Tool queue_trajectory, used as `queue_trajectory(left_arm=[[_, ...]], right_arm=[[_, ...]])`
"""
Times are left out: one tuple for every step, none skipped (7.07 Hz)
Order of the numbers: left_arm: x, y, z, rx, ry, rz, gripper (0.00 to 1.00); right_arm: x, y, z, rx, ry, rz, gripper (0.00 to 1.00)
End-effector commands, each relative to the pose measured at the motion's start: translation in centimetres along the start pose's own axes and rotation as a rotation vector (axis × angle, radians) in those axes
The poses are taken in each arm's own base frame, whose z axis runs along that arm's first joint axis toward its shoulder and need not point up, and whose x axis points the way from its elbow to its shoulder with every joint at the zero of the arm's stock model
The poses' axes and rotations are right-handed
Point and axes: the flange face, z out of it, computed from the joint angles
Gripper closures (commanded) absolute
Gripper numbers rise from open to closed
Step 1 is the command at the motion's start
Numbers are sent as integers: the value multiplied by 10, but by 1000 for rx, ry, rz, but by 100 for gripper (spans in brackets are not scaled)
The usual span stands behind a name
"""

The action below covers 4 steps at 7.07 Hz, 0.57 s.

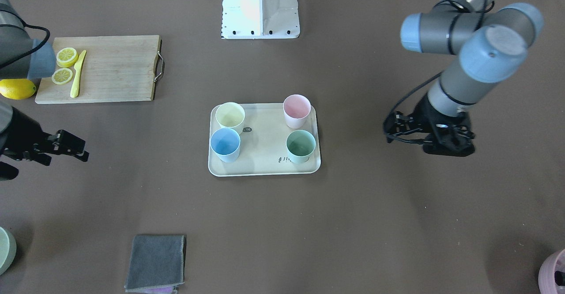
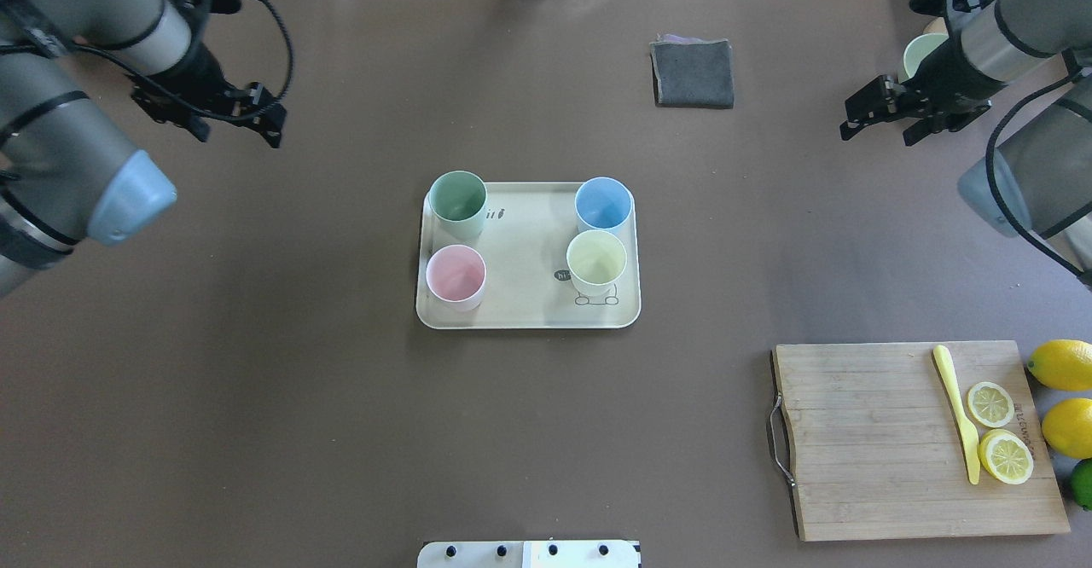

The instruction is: Place all cups on tray

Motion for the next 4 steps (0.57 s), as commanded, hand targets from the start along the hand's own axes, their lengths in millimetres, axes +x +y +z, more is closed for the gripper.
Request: queue_trajectory(left_arm=[[-167, 33, -27, -12, -39, 110, 2], [-225, 52, -35, -13, -61, 139, 2], [-278, 76, -38, -23, -79, 147, 2], [-321, 96, -40, -37, -77, 170, 2]], right_arm=[[84, 8, -19, 2, 51, -33, 0], [113, 7, -33, -27, 86, -53, 0], [146, 14, -40, -59, 114, -103, 0], [169, 14, -48, -70, 133, -115, 0]])
